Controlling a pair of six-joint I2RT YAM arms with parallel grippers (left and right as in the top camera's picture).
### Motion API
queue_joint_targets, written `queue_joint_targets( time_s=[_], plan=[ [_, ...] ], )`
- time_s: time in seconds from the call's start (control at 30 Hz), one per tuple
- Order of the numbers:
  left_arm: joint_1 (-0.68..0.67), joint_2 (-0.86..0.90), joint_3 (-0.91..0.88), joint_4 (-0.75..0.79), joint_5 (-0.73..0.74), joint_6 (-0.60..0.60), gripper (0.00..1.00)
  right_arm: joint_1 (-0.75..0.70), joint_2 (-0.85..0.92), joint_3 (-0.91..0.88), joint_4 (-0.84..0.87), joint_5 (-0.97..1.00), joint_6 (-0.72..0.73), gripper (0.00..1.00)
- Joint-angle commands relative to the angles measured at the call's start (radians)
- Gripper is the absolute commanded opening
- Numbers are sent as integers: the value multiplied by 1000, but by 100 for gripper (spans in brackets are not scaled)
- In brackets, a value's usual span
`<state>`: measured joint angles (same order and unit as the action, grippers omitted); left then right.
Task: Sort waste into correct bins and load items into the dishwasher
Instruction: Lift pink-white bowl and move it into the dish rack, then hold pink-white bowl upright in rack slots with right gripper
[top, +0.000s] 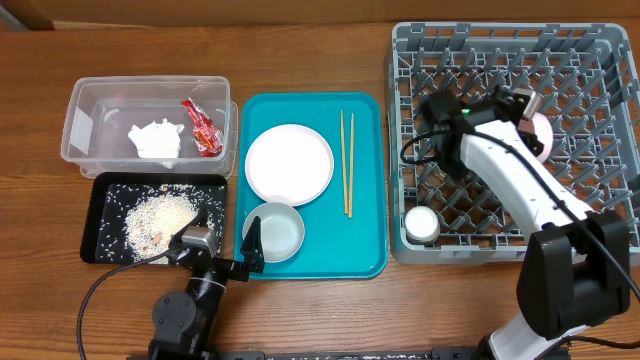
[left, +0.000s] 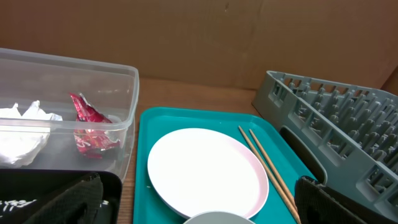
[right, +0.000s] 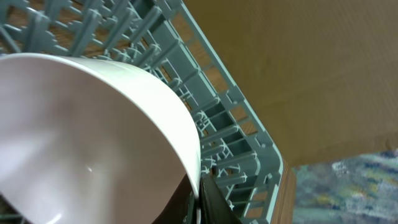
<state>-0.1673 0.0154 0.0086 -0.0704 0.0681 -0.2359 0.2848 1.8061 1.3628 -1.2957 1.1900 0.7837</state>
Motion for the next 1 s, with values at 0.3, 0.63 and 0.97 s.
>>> queue_joint_targets(
  time_s=[0.3, 0.63, 0.97],
  plan=[
    [11, -10, -4, -1, 7, -11, 100, 87, 18, -2, -19, -118, -18, 4],
    [11, -10, -4, -1, 7, -11, 100, 60, 18, 8, -45, 92, 8, 7],
    [11, -10, -4, -1, 7, -11, 100, 16, 18, 6, 125, 65, -138, 6]
  ],
)
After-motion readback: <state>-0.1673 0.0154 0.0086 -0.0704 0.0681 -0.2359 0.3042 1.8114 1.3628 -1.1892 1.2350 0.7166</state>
